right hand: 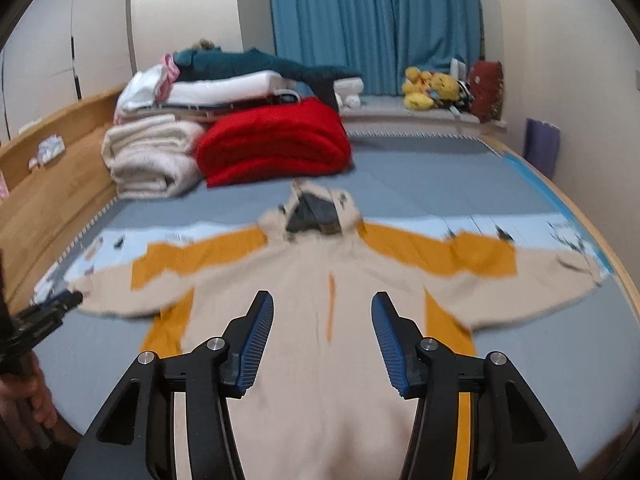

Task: Fold large clothes
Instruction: 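Reach the left tool to the nearest sleeve cuff and grasp it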

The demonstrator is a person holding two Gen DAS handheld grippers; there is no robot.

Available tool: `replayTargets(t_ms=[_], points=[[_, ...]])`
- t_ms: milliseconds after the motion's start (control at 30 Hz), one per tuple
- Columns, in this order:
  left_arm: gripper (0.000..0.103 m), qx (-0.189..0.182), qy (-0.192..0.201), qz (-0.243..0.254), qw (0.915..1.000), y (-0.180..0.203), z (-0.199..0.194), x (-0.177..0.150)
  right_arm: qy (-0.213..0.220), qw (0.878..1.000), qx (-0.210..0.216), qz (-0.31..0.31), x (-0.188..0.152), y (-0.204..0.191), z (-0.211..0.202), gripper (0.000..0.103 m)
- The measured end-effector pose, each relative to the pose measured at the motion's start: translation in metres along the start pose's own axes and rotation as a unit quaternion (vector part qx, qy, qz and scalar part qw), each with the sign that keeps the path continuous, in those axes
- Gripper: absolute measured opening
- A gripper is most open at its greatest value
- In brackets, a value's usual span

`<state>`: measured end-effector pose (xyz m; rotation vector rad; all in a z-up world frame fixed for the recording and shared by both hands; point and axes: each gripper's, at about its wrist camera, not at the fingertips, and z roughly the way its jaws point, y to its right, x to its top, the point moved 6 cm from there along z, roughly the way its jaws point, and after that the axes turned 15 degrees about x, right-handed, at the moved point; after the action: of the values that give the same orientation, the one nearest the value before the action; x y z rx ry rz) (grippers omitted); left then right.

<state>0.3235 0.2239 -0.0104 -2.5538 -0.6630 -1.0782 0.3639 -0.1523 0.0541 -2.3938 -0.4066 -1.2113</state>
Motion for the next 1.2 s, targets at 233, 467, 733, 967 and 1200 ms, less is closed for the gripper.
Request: replayTargets(t_ms=[233, 467, 733, 967, 1200], points=[[0.030, 0.087, -0.060, -0.058, 0.9927, -0.099, 0.120, 0.016, 0.077, 0.995, 0.034, -0.059, 0.055, -0.008, 0.060, 0.052], [0.047, 0.181, -0.132, -0.150, 0.9631, -0.224, 0.213, -0.020, -0.009, 0.999, 0.040, -0.018, 0.042, 0.011, 0.121, 0.054], [0.048, 0.191, -0.157, -0.225, 0.9423, -0.294, 0.264, -0.049, -0.047, 0.998, 0.037, -0.032, 0.029, 0.033, 0.148, 0.069], [0.049, 0.179, -0.165, -0.269, 0.9317, -0.311, 0.290, -0.054, -0.072, 0.997, 0.025, -0.016, 0.014, 0.042, 0.159, 0.070], [0.004, 0.191, -0.154, -0.236, 0.9402, -0.300, 0.285, -0.029, -0.086, 0.996, 0.014, -0.003, 0.009, 0.050, 0.161, 0.054]])
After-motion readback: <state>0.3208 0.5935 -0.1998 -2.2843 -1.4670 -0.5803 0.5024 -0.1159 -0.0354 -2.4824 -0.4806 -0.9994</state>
